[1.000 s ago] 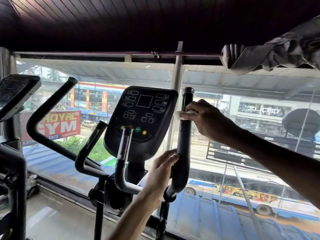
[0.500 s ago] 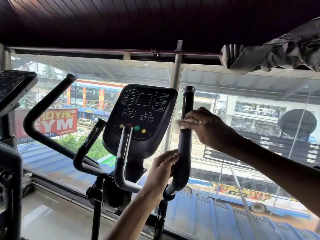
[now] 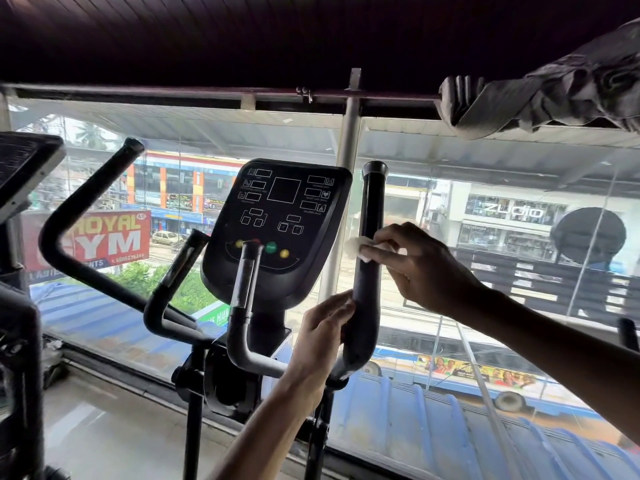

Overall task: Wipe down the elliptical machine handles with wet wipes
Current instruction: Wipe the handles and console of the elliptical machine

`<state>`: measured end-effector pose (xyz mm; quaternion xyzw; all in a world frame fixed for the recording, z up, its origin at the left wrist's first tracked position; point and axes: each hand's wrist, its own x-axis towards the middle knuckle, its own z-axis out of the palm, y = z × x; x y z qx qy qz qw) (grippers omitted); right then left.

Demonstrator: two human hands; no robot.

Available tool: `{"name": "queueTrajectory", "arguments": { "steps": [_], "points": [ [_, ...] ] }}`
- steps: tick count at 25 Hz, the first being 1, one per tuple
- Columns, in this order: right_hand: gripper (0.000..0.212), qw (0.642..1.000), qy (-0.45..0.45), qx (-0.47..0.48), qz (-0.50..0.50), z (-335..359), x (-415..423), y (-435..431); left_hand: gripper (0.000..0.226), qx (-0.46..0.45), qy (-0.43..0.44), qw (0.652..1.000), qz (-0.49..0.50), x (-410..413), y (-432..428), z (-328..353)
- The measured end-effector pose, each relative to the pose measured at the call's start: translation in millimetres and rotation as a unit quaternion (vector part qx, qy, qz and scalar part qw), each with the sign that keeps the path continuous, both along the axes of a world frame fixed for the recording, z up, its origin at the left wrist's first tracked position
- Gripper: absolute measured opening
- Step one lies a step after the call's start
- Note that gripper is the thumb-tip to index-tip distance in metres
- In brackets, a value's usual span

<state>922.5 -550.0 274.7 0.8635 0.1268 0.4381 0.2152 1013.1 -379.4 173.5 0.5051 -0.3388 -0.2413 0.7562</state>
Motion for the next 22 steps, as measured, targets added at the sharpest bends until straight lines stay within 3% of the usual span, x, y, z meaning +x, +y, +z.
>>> {"name": "queueTrajectory", "arguments": {
  "steps": [3, 11, 22],
  "points": [
    [0.03, 0.998, 0.036, -0.05, 0.013, 18, 3, -5, 0.027, 0.002, -0.029, 0.999, 0.024, -2, 0, 2],
    [0.031, 0.998, -0.002, -0.019, -0.067, 94, 56, -32, 0.028, 0.009, -0.048, 0.999, 0.013, 2, 3, 1],
    [0.028, 0.999, 0.048, -0.013, -0.01, 38, 17, -1, 0.029, -0.008, -0.029, 1.0, 0.008, 0, 4, -2]
  ]
}}
